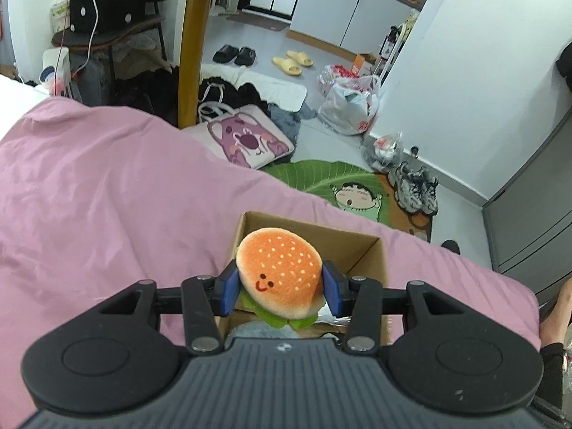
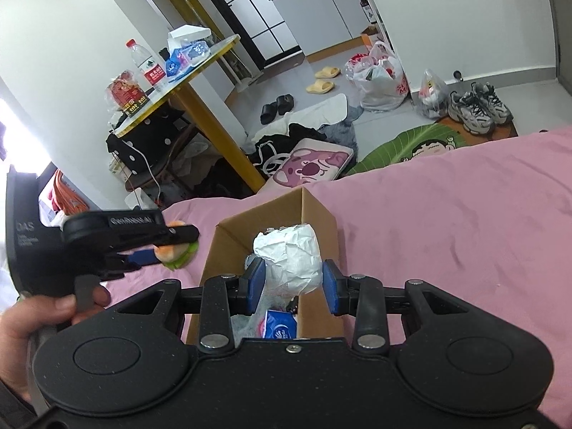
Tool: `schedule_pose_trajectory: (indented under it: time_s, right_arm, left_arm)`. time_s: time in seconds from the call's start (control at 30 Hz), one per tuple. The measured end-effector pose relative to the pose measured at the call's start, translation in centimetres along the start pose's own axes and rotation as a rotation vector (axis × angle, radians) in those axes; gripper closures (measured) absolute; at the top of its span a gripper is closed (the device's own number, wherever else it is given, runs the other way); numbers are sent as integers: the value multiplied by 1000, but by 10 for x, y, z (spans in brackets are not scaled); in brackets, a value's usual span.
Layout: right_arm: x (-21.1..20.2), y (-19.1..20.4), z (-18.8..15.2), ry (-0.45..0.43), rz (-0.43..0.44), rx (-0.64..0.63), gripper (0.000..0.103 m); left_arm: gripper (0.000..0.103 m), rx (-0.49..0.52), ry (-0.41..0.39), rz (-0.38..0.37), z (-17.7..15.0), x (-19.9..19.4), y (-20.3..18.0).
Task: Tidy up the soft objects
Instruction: 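Open left tool to drop the hamburger in the box while right tool drops the paper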
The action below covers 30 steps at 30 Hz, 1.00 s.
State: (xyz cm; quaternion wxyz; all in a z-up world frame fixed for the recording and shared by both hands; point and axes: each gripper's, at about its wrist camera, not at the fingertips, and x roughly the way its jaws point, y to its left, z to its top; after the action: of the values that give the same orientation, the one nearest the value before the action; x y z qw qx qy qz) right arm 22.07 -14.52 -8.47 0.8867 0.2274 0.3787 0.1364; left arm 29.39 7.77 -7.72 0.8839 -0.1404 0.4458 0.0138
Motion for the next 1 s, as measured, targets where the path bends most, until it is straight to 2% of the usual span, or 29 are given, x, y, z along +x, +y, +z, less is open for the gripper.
schedule_pose_trajectory:
  time_s: [0.23,0.37,0.6,0.87,0.97,1.0]
  right_arm:
    - [23,7,0,36,0,4,68]
    - [32,11,0,52,-5,3,68]
    - [41,17,1,65,-7,0,68]
    - [55,22,3,82,24,18,68]
    - [61,23,5,64,45,33,62]
    - [63,22,6,67,55,41,49]
  left_arm:
    - [57,-10,55,10,-1,30,11]
    - [52,0,64,6,0,37,14]
    - [41,14,45,1,1,35,14]
    - [41,-9,47,4,-3,25,23]
    - [40,-14,54,12,-5,18,26]
    - [40,-14,53,15,-6,15,27]
